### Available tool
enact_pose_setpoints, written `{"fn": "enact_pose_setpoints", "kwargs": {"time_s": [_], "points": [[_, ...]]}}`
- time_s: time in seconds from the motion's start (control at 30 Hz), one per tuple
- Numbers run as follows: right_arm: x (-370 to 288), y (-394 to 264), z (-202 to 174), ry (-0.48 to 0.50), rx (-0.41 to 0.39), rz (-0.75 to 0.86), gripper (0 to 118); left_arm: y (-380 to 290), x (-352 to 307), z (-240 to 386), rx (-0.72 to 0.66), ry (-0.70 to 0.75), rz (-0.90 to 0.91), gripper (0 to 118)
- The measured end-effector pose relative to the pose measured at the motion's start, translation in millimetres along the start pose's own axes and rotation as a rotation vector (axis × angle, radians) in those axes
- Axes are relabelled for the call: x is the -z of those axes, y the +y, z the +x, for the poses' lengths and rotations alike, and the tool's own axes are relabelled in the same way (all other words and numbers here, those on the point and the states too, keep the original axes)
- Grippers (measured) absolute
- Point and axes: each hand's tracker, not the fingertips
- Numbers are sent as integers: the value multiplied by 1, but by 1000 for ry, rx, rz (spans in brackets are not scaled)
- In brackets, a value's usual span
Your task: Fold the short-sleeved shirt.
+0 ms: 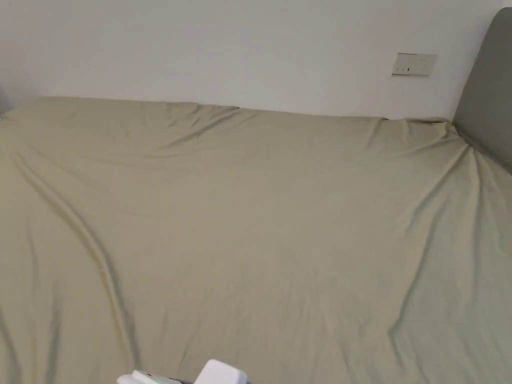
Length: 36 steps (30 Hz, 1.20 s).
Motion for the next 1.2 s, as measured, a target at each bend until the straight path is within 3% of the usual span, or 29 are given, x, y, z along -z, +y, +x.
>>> {"fn": "enact_pose_setpoints", "kwargs": {"time_s": [0.13,0.3,0.4,0.6,0.8,0.9,0.97,1.2], "points": [[4,-3,8,-28,27,-15,2,1,-16,5,-38,-140,29,39],[8,-5,4,-8,18,-31,2,1,-49,-20,-186,-288,151,39],[10,-5,0,16,12,-38,2,-7,-62,-42,-241,-269,220,38],[14,-4,0,19,9,-41,2,-20,-53,-59,-278,-118,189,6],[14,-4,-1,18,13,-46,2,-20,7,-21,-254,-325,47,4],[13,-3,0,18,13,-50,2,-15,44,-8,-194,-196,19,3],[12,-3,1,10,4,-49,2,-9,62,-9,-235,-167,8,2],[19,-2,-8,34,-8,-66,2,-6,56,-7,-266,-198,55,0]]}}
